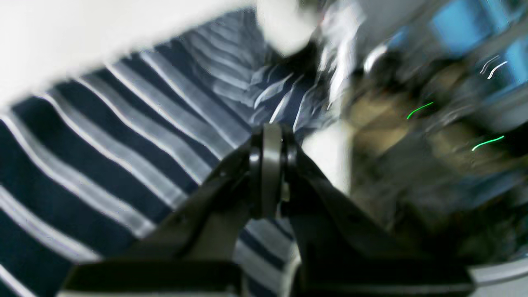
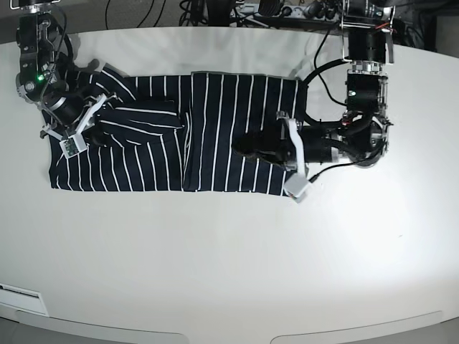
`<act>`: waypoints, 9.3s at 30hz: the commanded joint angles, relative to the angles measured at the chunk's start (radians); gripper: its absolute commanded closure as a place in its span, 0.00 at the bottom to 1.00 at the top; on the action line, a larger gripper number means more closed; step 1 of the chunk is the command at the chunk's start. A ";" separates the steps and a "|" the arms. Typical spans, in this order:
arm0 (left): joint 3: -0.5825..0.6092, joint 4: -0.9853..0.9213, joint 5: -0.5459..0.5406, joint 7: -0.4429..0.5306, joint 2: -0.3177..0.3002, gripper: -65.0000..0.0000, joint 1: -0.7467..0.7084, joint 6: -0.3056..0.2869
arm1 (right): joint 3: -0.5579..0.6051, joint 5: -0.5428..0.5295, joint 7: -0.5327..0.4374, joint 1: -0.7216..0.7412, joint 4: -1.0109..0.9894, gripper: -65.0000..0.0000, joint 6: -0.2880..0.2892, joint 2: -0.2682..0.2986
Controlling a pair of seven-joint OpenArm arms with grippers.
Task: Fold the T-shirt properly
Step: 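Press the folded end flat with the left gripper near the middle, then grasp the strip end with the right gripper and fold it over the middle, then smooth and tuck the folded bundle with the right gripper, then grasp the bundle's sides with both grippers and rotate it square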
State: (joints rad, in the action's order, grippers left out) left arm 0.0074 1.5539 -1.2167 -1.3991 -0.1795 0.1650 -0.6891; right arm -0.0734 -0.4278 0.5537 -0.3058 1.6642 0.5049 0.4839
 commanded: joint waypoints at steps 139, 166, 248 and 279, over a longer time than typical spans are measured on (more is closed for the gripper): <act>-0.167 0.021 0.105 0.267 -0.269 0.48 -0.112 0.030 | 0.011 -1.056 0.657 0.339 0.389 0.44 0.193 -0.215; -0.168 0.021 0.048 0.248 -0.269 1.00 -0.112 0.000 | 0.010 -0.701 0.666 0.185 0.389 0.36 0.193 -0.228; 0.134 0.373 -0.122 0.060 -0.200 1.00 -0.071 -0.009 | 0.114 -0.320 0.373 0.649 -0.069 1.00 0.193 -0.241; 0.389 0.129 0.702 0.535 -0.289 1.00 0.035 0.013 | 0.352 -0.484 0.427 0.552 -0.098 1.00 0.193 0.129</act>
State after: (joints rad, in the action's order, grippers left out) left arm 0.4015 1.6680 -0.5079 -0.8803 -0.4603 0.1833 -0.6811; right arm 0.2943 -0.8959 1.0039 0.2127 1.5520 0.6971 0.5953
